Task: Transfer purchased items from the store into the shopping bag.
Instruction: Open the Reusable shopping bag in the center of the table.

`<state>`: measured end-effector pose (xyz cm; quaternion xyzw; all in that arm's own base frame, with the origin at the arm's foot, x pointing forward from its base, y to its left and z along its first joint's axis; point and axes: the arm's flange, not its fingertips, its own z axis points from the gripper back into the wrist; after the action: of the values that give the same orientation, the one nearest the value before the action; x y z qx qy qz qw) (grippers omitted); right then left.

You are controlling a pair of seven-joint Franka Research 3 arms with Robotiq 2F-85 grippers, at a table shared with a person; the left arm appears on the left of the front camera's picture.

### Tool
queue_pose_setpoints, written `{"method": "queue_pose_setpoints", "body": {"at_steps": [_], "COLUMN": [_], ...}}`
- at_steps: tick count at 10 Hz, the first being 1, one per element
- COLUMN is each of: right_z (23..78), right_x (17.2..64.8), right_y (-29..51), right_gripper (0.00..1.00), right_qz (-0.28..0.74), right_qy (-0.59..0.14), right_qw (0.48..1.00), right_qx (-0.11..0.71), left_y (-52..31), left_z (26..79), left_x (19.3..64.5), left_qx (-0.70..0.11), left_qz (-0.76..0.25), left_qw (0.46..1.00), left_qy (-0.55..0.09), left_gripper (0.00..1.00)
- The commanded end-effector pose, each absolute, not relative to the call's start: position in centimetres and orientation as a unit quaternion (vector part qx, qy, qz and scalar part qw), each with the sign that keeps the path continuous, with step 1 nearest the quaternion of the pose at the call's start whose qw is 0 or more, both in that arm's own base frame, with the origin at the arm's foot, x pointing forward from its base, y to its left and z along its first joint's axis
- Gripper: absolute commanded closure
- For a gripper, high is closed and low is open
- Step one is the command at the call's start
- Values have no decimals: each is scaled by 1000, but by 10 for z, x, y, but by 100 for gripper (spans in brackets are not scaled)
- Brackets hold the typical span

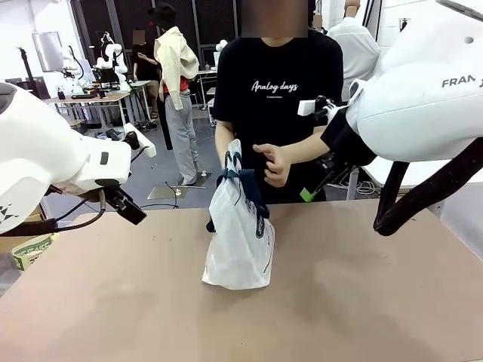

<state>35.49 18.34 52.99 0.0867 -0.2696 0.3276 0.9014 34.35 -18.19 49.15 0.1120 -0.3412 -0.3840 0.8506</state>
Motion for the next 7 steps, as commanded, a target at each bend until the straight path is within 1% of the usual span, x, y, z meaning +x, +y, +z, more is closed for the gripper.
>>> {"method": "queue_pose_setpoints", "body": {"at_steps": [1,7], "right_z": [527,527], "right_x": [351,351], "right_y": [189,189], "right_gripper": [0,0], "right_qz": [331,331], "right_qy": [-266,-266], "right_qw": [901,901], "right_qx": [89,89], "left_y": [-180,-180], "left_z": [495,495], "left_x": [344,344], "left_qx": [113,113], "left_qz": [-380,-380], "left_qw": [849,849], "left_qy": [-348,-348], "left_gripper": [0,0]}}
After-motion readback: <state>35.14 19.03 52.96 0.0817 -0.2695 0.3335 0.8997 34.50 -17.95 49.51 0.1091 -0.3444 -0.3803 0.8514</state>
